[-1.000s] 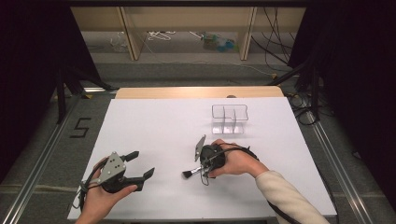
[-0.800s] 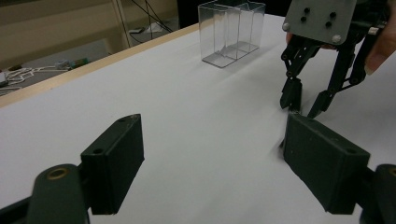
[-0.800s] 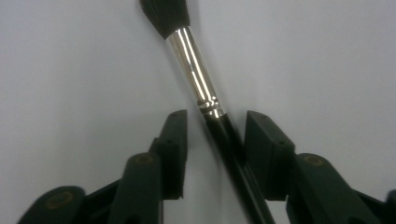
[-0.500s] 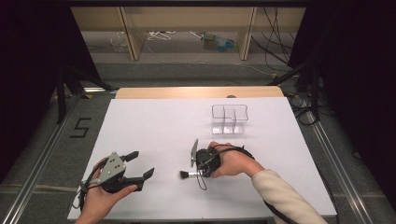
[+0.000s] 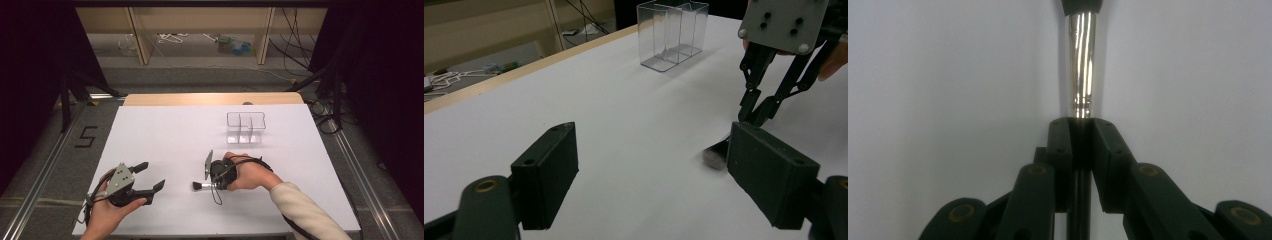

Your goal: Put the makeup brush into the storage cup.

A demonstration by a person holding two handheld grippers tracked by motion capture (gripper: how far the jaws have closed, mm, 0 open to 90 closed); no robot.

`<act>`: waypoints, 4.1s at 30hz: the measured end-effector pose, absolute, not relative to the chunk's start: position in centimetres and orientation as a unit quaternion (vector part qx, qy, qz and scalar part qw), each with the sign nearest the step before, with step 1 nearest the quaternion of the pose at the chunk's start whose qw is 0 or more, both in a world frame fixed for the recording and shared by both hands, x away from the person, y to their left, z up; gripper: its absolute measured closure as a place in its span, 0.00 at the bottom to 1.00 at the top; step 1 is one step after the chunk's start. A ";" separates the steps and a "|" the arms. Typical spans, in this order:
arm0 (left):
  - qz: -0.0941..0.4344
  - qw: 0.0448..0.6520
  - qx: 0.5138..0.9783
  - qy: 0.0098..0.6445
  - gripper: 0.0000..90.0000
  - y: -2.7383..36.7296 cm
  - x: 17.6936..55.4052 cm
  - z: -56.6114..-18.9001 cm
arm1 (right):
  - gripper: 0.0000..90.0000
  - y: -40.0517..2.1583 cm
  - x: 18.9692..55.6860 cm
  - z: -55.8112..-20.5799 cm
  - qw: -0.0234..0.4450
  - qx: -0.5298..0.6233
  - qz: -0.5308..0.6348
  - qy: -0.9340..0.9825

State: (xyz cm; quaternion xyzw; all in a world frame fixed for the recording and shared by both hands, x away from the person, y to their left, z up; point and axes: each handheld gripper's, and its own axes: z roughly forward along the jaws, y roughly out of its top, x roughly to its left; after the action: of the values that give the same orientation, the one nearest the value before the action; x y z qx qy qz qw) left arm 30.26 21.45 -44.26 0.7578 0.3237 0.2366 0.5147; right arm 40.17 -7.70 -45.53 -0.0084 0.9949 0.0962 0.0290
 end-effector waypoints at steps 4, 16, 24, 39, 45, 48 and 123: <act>0.238 0.514 0.758 0.323 0.23 21.5 30.3 -44.2 | 0.88 -8.0 40.3 -45.2 0.029 -0.006 0.100 0.995; 0.236 0.518 0.756 0.324 0.23 21.6 30.3 -44.3 | 0.88 -8.8 40.1 -44.1 0.033 0.018 0.164 0.986; 0.240 0.515 0.756 0.325 0.23 21.6 30.3 -44.2 | 0.88 -9.6 40.1 -43.5 0.038 0.031 0.191 0.980; 0.241 0.516 0.755 0.325 0.23 21.7 30.3 -44.2 | 0.89 -11.3 40.0 -42.3 0.057 0.066 0.270 0.959; 0.241 0.515 0.756 0.325 0.23 21.7 30.3 -44.2 | 0.88 -11.8 40.0 -42.0 0.076 0.083 0.299 0.948; 0.241 0.515 0.756 0.325 0.23 21.7 30.2 -44.2 | 0.88 -12.2 40.0 -41.7 0.078 0.094 0.317 0.940; 0.240 0.513 0.757 0.327 0.23 21.7 30.3 -44.2 | 0.88 -16.9 39.8 -41.9 0.080 0.195 0.477 0.853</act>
State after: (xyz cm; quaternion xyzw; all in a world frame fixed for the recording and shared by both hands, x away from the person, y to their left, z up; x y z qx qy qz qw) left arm 30.30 21.71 -44.23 0.7566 0.3269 0.2402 0.5129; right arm 39.81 -16.91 -41.95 0.1955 0.8531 0.4771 0.0799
